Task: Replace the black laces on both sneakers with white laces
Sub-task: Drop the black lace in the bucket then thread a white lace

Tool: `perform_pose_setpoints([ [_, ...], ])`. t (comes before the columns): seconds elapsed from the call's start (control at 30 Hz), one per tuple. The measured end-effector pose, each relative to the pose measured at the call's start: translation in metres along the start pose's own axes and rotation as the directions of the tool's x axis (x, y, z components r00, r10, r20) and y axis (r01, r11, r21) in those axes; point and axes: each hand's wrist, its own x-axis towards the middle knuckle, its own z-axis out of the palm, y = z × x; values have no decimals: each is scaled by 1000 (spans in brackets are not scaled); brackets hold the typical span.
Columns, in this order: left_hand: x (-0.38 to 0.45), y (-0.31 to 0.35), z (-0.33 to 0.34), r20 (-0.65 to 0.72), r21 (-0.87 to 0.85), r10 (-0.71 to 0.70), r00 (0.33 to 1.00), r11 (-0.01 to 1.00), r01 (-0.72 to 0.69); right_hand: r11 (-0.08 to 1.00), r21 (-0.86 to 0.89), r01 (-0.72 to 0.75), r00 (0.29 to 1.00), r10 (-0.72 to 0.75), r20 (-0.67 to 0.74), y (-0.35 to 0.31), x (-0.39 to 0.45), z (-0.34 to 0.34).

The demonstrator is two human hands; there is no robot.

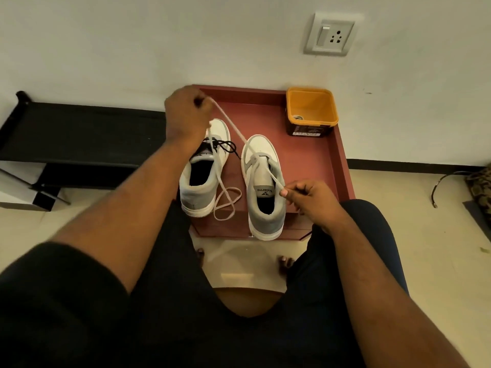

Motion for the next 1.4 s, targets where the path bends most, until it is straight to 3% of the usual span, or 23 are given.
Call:
perform_pose_setpoints([
  [0.17, 51, 47, 17, 76, 83, 356, 931, 929, -362, 982, 188, 0, 997, 14, -73, -3, 16, 0],
  [0.27, 49, 66, 36, 434, 390, 294, 852, 791, -472, 941, 339, -23, 987, 76, -143, -5, 30, -3],
  [0.33, 17, 55, 53, 509, 460, 239, 827, 736, -496, 922, 387, -28, 977, 107, -184, -6, 38, -4],
  [0.47, -75, 8, 81, 563, 289, 90, 822, 910, -297, 932, 362, -19, 962, 116, -249, 1, 49, -3],
  [0.63, -131, 15, 96, 575, 477, 125, 808, 751, -456, 893, 449, -33, 950, 168, -265, 11, 53, 1],
  [0.73, -146, 12, 97, 577, 457, -69, 814, 853, -252, 858, 508, -76, 948, 220, -230, 13, 53, 4],
  [0.83, -142, 6, 95, 581, 433, -168, 797, 893, -127, 861, 502, -83, 944, 229, -236, 13, 51, 6],
  [1.0, -144, 6, 90, 614, 432, -222, 757, 898, -88, 866, 491, -96, 948, 230, -220, 15, 51, 11],
  [1.17, -137, 9, 78, 677, 458, -310, 667, 888, -53, 866, 479, -145, 968, 224, -110, 14, 48, 16],
  [1.23, -127, 6, 74, 633, 411, -274, 724, 912, -14, 867, 478, -143, 973, 210, -90, 16, 48, 17],
  [1.33, -108, -2, 72, 436, 331, -168, 884, 943, 15, 875, 474, -103, 974, 185, -129, 17, 53, 15],
  [1.4, -95, -11, 78, 392, 353, -125, 912, 935, -23, 885, 460, -67, 970, 166, -177, 17, 60, 14],
])
